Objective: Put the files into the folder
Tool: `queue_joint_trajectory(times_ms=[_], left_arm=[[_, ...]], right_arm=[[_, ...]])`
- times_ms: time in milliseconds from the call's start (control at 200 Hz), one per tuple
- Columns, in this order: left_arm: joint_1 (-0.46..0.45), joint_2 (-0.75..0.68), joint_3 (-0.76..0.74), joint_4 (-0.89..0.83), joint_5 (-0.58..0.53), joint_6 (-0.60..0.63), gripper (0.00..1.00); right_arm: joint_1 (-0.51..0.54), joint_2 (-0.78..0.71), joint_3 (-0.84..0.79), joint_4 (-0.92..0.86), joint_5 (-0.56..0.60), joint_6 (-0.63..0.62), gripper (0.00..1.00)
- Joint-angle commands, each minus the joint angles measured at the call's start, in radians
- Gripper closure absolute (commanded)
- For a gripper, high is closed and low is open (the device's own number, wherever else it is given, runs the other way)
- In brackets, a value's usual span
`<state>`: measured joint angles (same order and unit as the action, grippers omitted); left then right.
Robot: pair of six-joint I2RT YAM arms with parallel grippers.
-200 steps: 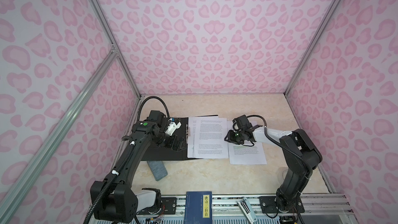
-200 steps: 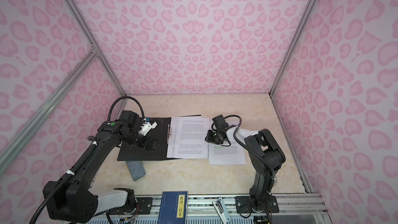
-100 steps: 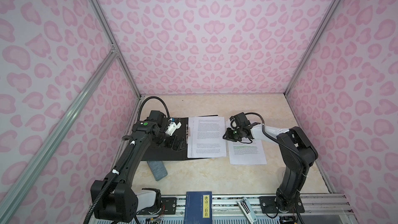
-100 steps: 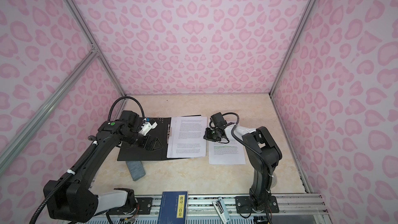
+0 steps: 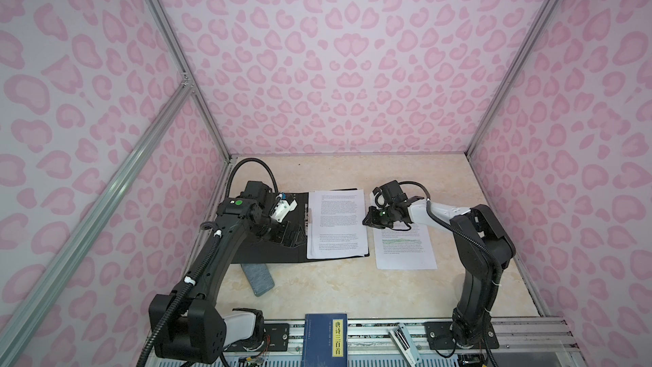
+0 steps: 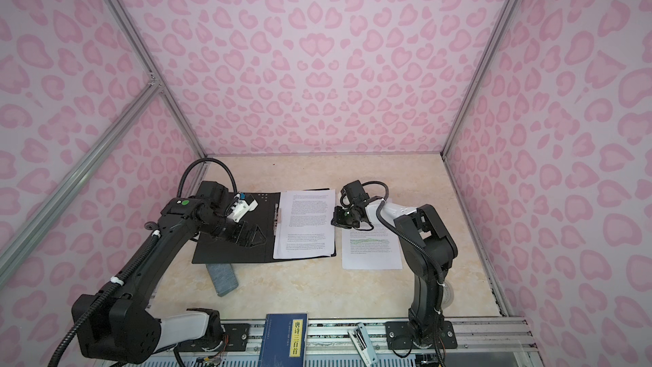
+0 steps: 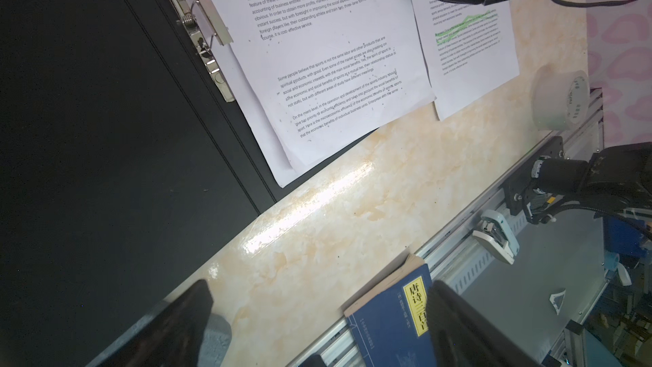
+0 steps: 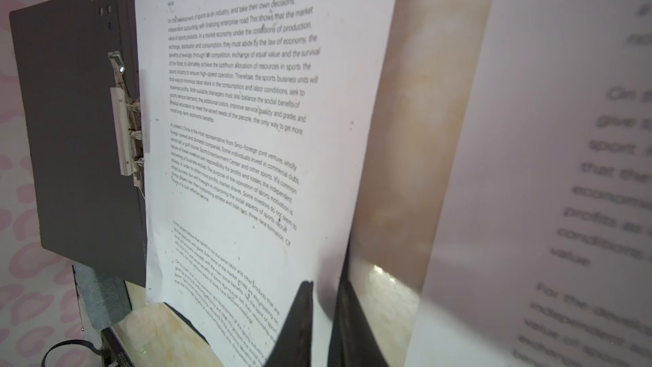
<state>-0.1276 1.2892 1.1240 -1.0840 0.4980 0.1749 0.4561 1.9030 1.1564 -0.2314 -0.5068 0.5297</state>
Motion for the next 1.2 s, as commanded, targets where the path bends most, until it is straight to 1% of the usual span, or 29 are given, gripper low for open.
queue_joint_trajectory(times_ms=[0, 220, 440, 535, 615, 660, 740, 960, 1045, 1135, 1195], left_arm=[[0.0, 0.002, 0.003, -0.022, 0.012, 0.001, 0.02], [0.0, 0.007, 0.008, -0.022, 0.018, -0.003, 0.02], [0.0, 0.007, 0.007, -0.025, 0.014, 0.002, 0.02], [0.0, 0.004, 0.007, -0.025, 0.014, 0.003, 0.02], [0.0, 0.002, 0.011, -0.028, 0.014, 0.007, 0.02], [0.0, 0.001, 0.015, -0.032, 0.013, 0.012, 0.02], [0.0, -0.003, 0.028, -0.04, 0.003, 0.02, 0.02], [0.0, -0.014, 0.068, -0.063, -0.007, 0.023, 0.02], [0.0, -0.019, 0.076, -0.066, -0.003, 0.022, 0.02], [0.0, -0.018, 0.09, -0.074, 0.017, 0.024, 0.02], [-0.002, -0.01, 0.103, -0.087, 0.045, 0.036, 0.02]], right_arm=[[0.002, 0.013, 0.015, -0.02, -0.023, -0.023, 0.83], [0.008, 0.048, 0.067, -0.063, -0.033, -0.059, 0.83], [0.04, 0.087, 0.132, -0.123, -0.022, -0.095, 0.82], [0.049, 0.094, 0.148, -0.146, -0.009, -0.109, 0.79], [0.051, 0.086, 0.148, -0.159, 0.018, -0.111, 0.71], [0.052, 0.069, 0.139, -0.165, 0.054, -0.112, 0.67], [0.05, 0.025, 0.125, -0.178, 0.12, -0.112, 0.62], [0.059, -0.138, 0.077, -0.249, 0.289, -0.122, 0.58], [0.075, -0.2, 0.053, -0.32, 0.396, -0.117, 0.58], [0.083, -0.291, -0.03, -0.358, 0.514, -0.076, 0.56], [0.068, -0.363, -0.107, -0.353, 0.553, -0.047, 0.55]])
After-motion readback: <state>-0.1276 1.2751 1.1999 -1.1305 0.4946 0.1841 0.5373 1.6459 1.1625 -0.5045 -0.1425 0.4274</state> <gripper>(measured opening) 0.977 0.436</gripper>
